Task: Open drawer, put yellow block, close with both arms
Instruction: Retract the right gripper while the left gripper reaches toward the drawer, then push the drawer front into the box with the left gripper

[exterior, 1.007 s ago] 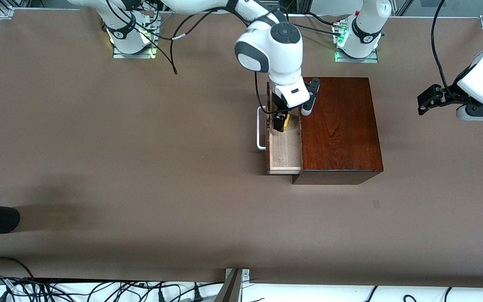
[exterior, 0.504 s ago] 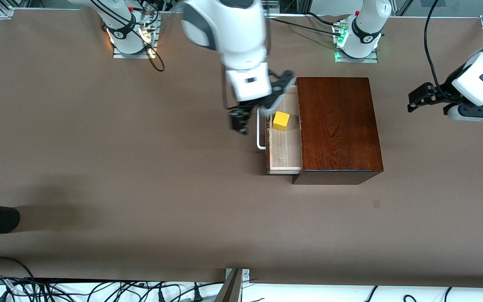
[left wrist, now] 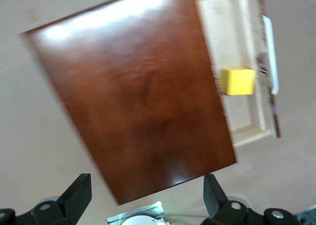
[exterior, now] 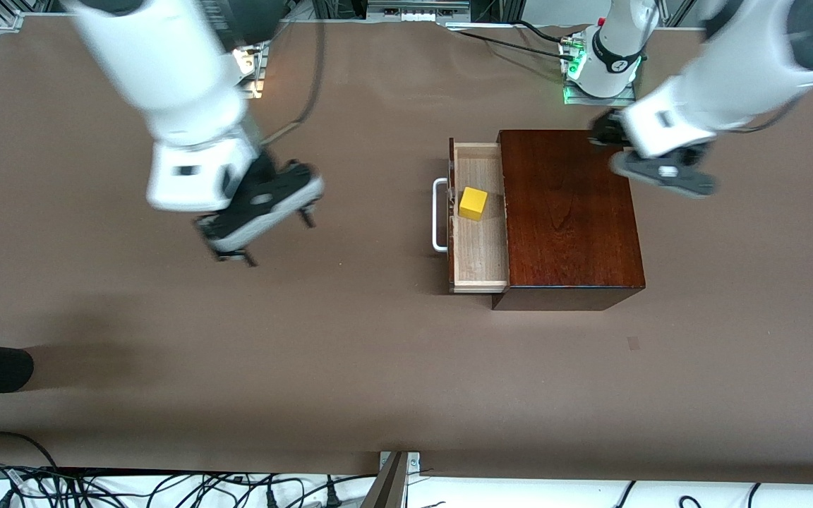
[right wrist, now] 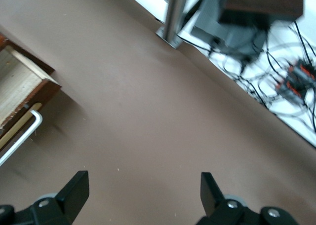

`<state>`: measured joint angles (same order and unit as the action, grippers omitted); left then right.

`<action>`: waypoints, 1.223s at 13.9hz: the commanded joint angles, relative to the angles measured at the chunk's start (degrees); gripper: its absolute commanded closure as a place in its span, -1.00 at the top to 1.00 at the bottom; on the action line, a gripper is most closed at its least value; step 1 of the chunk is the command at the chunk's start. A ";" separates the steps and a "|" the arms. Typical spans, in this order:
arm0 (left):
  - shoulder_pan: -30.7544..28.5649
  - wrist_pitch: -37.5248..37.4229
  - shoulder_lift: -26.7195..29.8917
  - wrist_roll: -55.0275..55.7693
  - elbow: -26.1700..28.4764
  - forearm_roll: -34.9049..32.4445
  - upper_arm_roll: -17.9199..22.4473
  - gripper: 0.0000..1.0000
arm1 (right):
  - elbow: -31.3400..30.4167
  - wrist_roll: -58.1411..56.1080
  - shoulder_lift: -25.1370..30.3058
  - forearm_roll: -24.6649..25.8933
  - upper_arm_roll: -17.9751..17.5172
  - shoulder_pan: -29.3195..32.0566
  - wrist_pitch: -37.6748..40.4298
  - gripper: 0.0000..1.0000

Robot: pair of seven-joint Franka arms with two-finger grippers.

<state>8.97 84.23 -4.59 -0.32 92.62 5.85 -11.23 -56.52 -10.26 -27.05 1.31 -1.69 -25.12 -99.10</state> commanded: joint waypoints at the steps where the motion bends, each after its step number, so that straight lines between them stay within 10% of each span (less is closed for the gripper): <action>1: 4.63 -1.26 -5.86 -0.04 -6.47 6.33 -0.72 1.00 | -9.27 0.50 7.34 -6.13 0.20 7.52 0.31 1.00; 8: 16.07 2.08 -25.81 -0.29 -25.98 15.33 -0.72 1.00 | -33.28 4.45 23.34 -4.65 1.95 14.75 -2.94 1.00; 17: 26.53 20.26 -31.35 -31.11 -20.11 -0.11 -0.63 1.00 | -35.60 5.86 23.80 -3.42 7.93 14.83 -1.18 1.00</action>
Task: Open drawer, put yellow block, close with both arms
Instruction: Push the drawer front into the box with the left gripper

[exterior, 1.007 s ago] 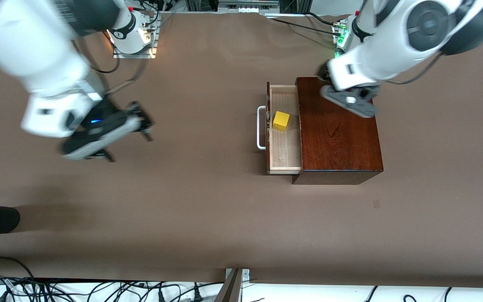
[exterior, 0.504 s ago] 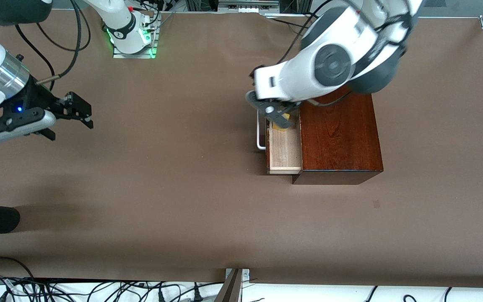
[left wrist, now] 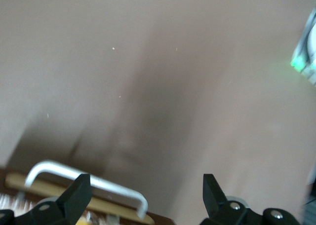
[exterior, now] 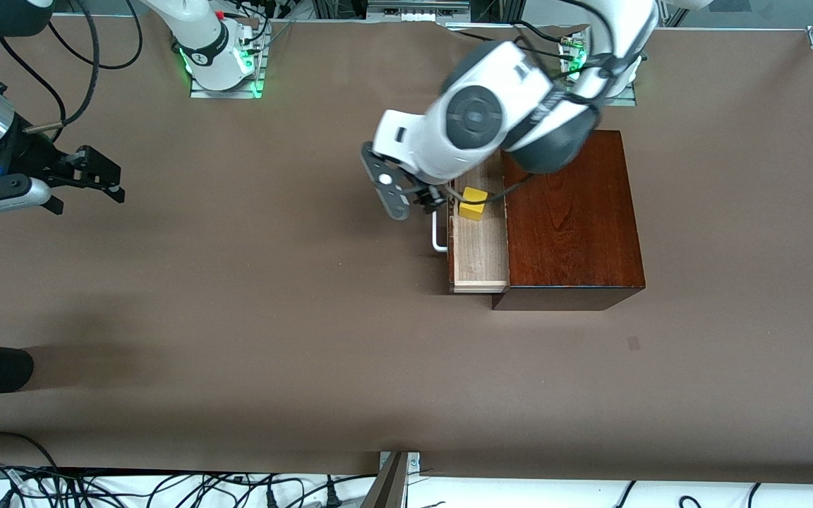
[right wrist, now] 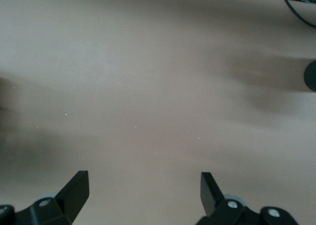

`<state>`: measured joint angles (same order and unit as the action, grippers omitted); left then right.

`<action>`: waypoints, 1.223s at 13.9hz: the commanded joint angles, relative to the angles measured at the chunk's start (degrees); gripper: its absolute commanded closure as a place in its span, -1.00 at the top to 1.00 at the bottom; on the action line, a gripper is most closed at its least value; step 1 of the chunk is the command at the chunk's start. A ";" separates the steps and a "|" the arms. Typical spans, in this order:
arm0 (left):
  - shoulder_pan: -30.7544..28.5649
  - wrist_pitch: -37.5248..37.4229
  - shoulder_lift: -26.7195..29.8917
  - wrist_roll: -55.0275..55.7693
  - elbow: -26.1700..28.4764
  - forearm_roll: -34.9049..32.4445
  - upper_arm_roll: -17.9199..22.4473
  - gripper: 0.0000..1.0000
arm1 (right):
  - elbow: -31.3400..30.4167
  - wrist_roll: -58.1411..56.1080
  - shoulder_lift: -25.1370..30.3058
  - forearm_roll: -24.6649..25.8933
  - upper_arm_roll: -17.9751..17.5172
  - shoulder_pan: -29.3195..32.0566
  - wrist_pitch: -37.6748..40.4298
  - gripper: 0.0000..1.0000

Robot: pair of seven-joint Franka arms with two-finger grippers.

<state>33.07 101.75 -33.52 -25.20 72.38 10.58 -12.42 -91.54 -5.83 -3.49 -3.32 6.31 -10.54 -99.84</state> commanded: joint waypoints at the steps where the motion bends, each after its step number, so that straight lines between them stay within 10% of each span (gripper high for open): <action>1: 3.40 3.36 -3.74 -9.48 0.21 -8.09 0.55 1.00 | -0.31 1.44 0.24 1.47 -0.07 0.17 -0.44 1.00; 5: 5.43 3.36 -5.24 -16.81 5.39 -20.84 0.47 1.00 | -0.04 1.88 0.23 1.92 -0.07 0.26 0.00 1.00; 17: 1.57 -3.57 -3.05 -17.60 10.32 -26.40 1.17 1.00 | 0.66 1.35 -2.22 2.27 -0.16 -0.09 0.17 1.00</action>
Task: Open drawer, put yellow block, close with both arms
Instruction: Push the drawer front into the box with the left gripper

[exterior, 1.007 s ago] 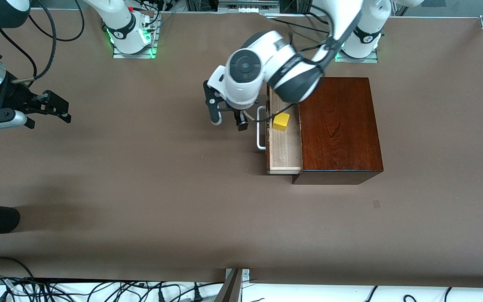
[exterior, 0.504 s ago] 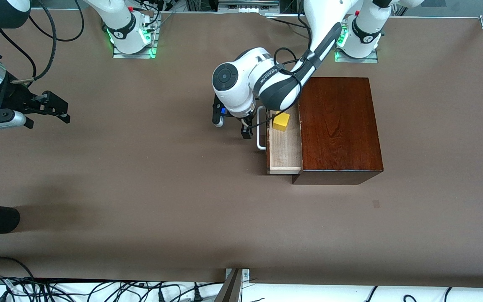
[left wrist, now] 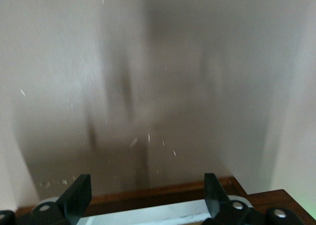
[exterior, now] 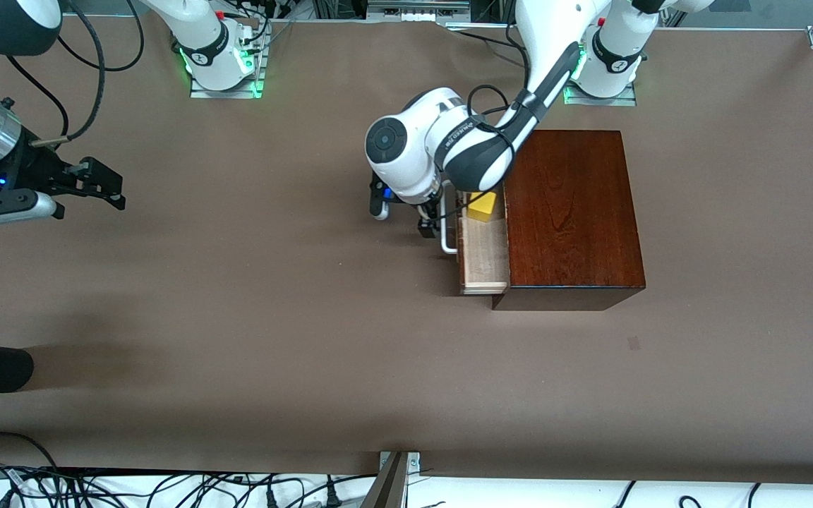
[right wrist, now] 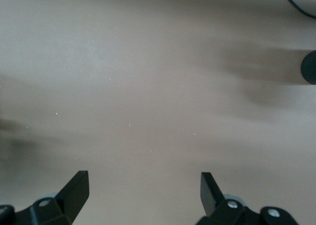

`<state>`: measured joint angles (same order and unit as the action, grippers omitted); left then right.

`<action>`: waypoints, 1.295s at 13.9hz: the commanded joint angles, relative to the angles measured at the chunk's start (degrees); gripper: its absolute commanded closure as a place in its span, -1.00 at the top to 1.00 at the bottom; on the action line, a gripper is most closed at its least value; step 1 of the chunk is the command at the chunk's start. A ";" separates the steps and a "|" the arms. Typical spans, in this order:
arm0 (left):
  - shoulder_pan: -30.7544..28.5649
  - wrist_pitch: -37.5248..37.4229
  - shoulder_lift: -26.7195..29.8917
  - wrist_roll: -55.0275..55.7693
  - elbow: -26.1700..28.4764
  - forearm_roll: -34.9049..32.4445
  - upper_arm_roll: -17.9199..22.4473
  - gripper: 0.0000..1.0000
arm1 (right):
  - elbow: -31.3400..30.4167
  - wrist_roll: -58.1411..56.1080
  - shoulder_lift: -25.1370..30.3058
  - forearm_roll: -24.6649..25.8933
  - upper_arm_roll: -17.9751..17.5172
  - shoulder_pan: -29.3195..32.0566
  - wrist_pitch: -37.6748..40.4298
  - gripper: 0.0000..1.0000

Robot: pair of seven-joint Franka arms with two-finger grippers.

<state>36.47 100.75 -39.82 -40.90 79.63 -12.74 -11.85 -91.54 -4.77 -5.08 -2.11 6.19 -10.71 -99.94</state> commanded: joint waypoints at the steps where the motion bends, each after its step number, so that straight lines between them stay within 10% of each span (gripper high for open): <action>1: -2.02 -3.19 3.52 -1.90 3.08 -3.08 0.69 1.00 | 0.75 0.29 -0.81 1.06 -0.04 0.17 0.19 1.00; 18: -12.89 -9.50 13.10 0.03 -6.49 2.90 0.52 1.00 | 1.11 0.29 -0.90 1.14 -7.77 8.52 4.06 1.00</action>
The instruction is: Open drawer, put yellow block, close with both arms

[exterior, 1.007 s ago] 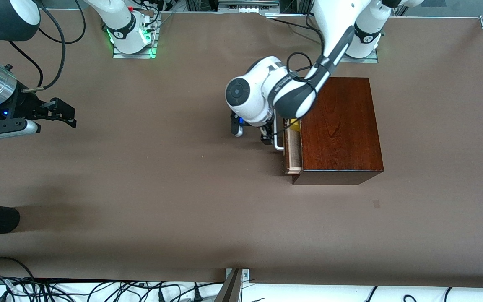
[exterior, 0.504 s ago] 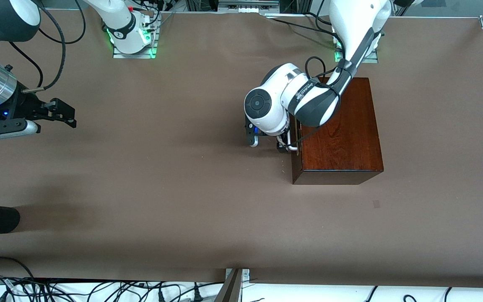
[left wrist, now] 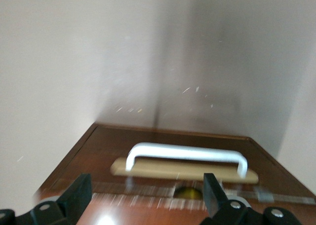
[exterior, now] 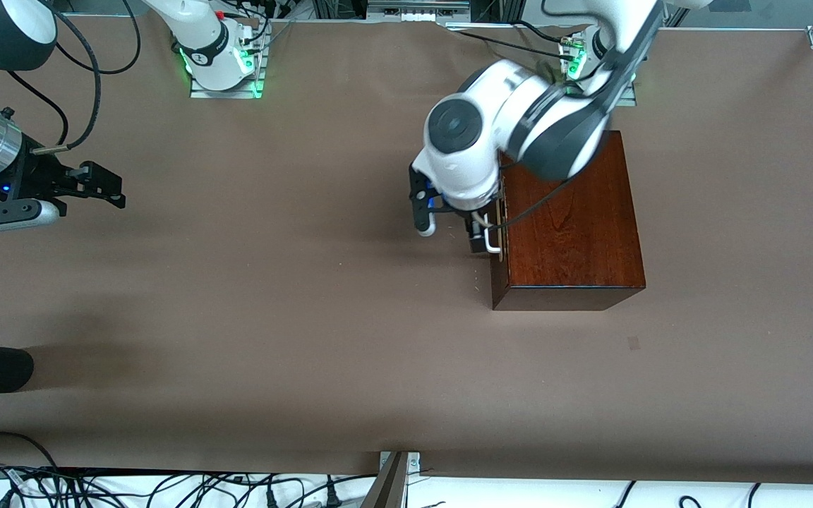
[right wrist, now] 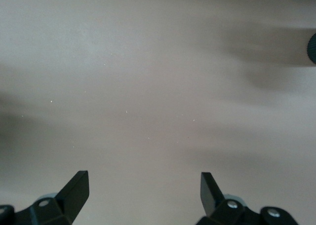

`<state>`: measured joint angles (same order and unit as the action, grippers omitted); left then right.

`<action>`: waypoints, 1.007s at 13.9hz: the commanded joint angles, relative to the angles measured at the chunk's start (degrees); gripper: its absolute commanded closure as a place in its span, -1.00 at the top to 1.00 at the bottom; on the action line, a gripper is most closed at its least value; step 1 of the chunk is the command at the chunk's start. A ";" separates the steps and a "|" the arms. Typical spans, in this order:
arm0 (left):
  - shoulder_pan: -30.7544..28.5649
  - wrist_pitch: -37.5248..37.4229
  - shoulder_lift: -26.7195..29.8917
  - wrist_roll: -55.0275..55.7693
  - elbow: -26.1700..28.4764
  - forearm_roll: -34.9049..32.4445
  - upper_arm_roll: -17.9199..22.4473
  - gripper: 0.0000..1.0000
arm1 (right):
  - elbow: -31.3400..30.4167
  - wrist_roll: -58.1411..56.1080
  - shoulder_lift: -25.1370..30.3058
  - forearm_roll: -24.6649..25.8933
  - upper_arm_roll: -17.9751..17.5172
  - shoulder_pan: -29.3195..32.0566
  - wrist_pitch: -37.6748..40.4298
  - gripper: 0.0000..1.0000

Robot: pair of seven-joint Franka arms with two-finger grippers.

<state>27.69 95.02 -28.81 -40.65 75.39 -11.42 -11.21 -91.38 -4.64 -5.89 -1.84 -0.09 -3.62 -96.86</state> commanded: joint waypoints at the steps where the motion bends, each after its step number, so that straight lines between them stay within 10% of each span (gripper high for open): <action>1: -5.96 -6.40 2.36 -0.31 -4.09 0.89 -0.04 1.00 | 0.94 0.15 -0.09 0.87 -1.49 1.42 0.97 1.00; 14: -23.44 -14.36 5.77 20.50 -11.16 6.73 4.00 1.00 | 0.94 0.15 -0.09 0.78 -1.49 1.42 1.32 1.00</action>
<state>8.47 78.18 -24.90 -22.83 63.52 -9.37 -6.89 -91.37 -4.64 -5.89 -1.82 -0.30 -3.49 -96.72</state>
